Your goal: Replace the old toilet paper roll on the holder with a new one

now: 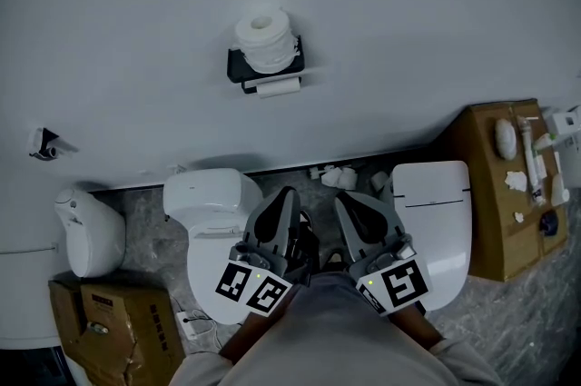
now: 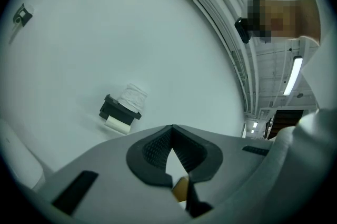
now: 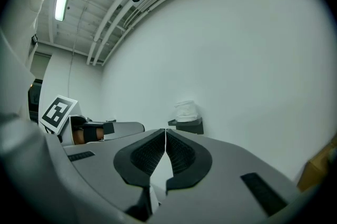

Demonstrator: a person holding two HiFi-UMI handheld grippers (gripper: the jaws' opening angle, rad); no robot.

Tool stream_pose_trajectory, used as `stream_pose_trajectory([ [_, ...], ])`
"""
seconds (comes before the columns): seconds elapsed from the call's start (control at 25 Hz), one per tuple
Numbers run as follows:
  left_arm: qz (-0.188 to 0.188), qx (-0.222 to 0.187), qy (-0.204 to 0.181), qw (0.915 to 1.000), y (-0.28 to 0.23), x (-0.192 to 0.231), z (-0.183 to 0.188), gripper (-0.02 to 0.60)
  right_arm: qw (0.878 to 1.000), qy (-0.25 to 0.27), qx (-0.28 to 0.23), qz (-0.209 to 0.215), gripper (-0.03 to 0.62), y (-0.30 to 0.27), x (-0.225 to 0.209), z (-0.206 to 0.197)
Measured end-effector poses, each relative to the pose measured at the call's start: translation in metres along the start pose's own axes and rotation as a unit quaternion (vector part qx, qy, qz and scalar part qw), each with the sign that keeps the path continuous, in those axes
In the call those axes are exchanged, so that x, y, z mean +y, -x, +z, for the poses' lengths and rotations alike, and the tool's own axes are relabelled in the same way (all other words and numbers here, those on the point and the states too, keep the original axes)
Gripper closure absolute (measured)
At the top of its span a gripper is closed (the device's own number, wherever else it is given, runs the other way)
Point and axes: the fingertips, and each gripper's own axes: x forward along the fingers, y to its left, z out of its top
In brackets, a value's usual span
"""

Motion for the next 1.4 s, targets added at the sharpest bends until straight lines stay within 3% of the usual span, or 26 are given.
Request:
stream_pose_trajectory([
  [0.32, 0.003, 0.011, 0.064, 0.9979, -0.036, 0.039, -0.005, 0.577, 1.0, 0.007, 0.017, -0.003, 0.576, -0.043, -0.012, -0.005],
  [0.6, -0.007, 0.02, 0.094, 0.9953, -0.073, 0.075, 0.0, 0.577, 1.0, 0.006, 0.027, -0.007, 0.576, -0.096, -0.027, -0.006],
  [0.76, -0.015, 0.017, 0.137, 0.9903, -0.098, 0.102, 0.008, 0.577, 0.999, 0.013, 0.027, -0.013, 0.576, -0.131, -0.034, 0.002],
  [0.92, -0.02, 0.01, 0.205, 0.9785, -0.116, 0.13, 0.012, 0.577, 0.999, 0.021, 0.024, -0.024, 0.576, -0.16, -0.038, 0.009],
  [1.08, -0.024, -0.024, 0.273, 0.9614, -0.127, 0.156, 0.015, 0.577, 0.998, 0.034, 0.024, -0.04, 0.576, -0.181, -0.041, 0.011],
  [1.4, 0.006, -0.036, 0.363, 0.9311, -0.15, 0.192, -0.021, 0.564, 0.997, 0.028, 0.036, -0.061, 0.576, -0.198, -0.053, -0.001],
])
